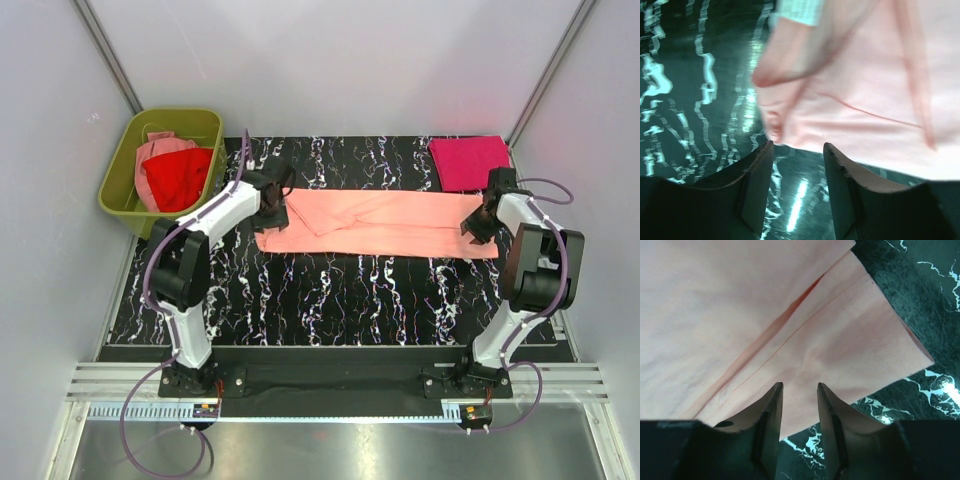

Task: Fold and stack the t-shirts
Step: Fold the tshirt

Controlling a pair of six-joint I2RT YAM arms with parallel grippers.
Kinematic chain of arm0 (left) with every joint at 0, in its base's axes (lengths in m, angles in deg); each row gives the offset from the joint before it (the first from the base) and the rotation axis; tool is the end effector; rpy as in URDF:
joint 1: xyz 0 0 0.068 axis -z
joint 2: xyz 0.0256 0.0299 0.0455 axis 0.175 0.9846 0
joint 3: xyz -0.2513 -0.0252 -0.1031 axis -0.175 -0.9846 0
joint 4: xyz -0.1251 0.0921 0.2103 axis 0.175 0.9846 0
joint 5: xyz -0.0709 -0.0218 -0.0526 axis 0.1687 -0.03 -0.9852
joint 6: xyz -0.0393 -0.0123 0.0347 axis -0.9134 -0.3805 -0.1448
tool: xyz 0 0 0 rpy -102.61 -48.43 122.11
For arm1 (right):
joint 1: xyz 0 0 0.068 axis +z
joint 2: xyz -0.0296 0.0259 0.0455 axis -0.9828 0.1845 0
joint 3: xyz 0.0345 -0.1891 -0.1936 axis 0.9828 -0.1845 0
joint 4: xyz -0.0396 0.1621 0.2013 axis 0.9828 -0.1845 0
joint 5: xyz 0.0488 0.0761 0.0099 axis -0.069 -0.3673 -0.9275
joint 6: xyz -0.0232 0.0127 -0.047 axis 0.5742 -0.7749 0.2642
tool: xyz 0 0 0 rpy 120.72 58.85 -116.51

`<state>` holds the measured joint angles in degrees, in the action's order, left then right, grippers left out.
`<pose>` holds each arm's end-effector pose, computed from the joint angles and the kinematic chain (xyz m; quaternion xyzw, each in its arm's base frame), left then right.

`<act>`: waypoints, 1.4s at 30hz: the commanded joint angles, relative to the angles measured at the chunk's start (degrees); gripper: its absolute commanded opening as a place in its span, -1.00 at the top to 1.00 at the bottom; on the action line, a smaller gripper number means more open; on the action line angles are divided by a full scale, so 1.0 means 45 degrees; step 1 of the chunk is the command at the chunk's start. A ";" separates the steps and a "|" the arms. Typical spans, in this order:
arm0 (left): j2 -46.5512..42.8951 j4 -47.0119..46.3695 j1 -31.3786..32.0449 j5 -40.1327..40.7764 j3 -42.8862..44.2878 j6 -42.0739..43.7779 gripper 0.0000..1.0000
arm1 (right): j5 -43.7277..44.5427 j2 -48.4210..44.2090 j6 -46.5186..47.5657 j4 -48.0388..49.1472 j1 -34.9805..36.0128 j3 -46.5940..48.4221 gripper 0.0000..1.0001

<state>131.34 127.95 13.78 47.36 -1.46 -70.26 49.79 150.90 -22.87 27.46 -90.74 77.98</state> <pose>0.3582 -0.1483 0.2210 -0.1140 0.9712 0.0322 0.2067 0.3541 -0.0743 0.1827 0.3887 0.8994 -0.0009 0.1999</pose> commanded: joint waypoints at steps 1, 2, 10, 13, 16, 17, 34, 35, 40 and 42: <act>-0.0505 -0.0862 0.0343 -0.1057 0.0518 -0.0198 0.01 | -0.0532 -0.1314 -0.0107 -0.0257 -0.0011 0.0051 0.15; -0.0369 -0.1251 0.0343 -0.1310 0.0479 -0.0316 0.01 | -0.0669 -0.1490 -0.0106 -0.0238 -0.0011 0.0051 0.13; 0.2554 -0.0787 0.0323 -0.1040 0.2194 -0.1255 0.08 | -0.1022 -0.3287 0.0284 -0.0686 0.0496 0.0752 -0.15; 0.3767 -0.0493 0.0188 -0.0883 0.3734 -0.1079 0.09 | -0.1312 -0.3815 0.0187 -0.0745 0.0770 0.0870 -0.30; 0.4880 -0.0103 -0.0008 -0.0845 0.5101 -0.0845 0.08 | -0.1568 -0.4400 0.0011 -0.0628 0.1120 0.0852 -0.40; 0.5118 -0.0006 -0.0163 -0.0902 0.5417 -0.0805 0.08 | -0.1704 -0.4518 -0.0067 -0.0493 0.1257 0.0851 -0.42; 0.2610 -0.5706 0.0143 -0.3541 0.6132 0.1323 -0.18 | -0.2389 -0.5924 0.0168 -0.1136 0.2470 0.2198 -0.54; 0.2272 -0.5979 0.0399 -0.3385 0.5795 0.1363 -0.19 | -0.2447 -0.6254 0.0070 -0.1174 0.2470 0.2238 -0.54; 0.1546 -0.6197 0.1727 -0.3695 0.4483 0.0739 -0.05 | -0.2741 -0.7291 -0.0146 -0.1389 0.2470 0.2608 -0.54; 0.1895 -0.6080 0.1944 -0.3754 0.4366 0.0486 0.05 | -0.2722 -0.7818 -0.0126 -0.1682 0.2450 0.2765 -0.54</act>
<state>138.42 103.06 22.48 31.31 20.44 -66.96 38.93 119.64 -23.06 21.26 -79.53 87.29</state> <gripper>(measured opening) 0.497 0.766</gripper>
